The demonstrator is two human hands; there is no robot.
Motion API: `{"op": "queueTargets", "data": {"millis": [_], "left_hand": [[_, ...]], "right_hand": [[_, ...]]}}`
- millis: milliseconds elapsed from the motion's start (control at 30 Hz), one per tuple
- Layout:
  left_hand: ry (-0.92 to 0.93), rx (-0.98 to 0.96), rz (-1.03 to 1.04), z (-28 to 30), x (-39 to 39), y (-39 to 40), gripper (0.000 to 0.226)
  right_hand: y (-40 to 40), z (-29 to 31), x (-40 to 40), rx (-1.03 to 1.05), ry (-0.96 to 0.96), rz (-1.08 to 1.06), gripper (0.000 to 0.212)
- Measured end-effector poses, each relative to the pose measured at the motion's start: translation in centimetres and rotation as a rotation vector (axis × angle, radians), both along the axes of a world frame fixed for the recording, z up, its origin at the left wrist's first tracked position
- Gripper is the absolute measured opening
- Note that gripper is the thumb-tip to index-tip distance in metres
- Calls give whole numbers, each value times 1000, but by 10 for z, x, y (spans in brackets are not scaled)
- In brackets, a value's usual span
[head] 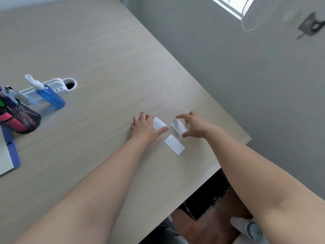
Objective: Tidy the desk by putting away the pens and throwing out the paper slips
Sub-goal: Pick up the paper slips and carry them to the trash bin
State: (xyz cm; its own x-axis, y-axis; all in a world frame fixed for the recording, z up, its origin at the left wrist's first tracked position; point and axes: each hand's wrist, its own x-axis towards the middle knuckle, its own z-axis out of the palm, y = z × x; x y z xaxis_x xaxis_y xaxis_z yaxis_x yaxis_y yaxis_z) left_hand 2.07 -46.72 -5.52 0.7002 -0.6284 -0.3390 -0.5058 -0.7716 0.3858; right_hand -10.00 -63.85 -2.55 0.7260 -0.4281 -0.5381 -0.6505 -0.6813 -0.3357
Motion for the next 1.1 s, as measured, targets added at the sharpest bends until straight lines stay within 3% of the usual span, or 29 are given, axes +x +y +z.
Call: {"op": "queueTargets", "data": {"millis": [267,367,500,567,733,833,1100], "left_hand": [[43,79,213,2,-5,-30,94],[154,-88,299,5,-7,-27,80],[391,-391,389,20,-17,-7,65],[549,-450,372,27,-29,1,66],[516,-235,195,15,-71,4,71],[354,-125,160,4,-83,1,76],[249,52,207,14,-83,-16,82]], "right_hand": [[-12,-6,20,-173,34,223,70],[-13,-10,15,-137,-5,206,62],[-16,-22,-7,-9,-202,58,16],[-19,-23,-21,79,-292,-99,6],[-18,-31,-58,397,-390,-470,18],[-10,-36,-76,448,-428,-571,18],[0,-42,-102,501,-526,-725,16]]}}
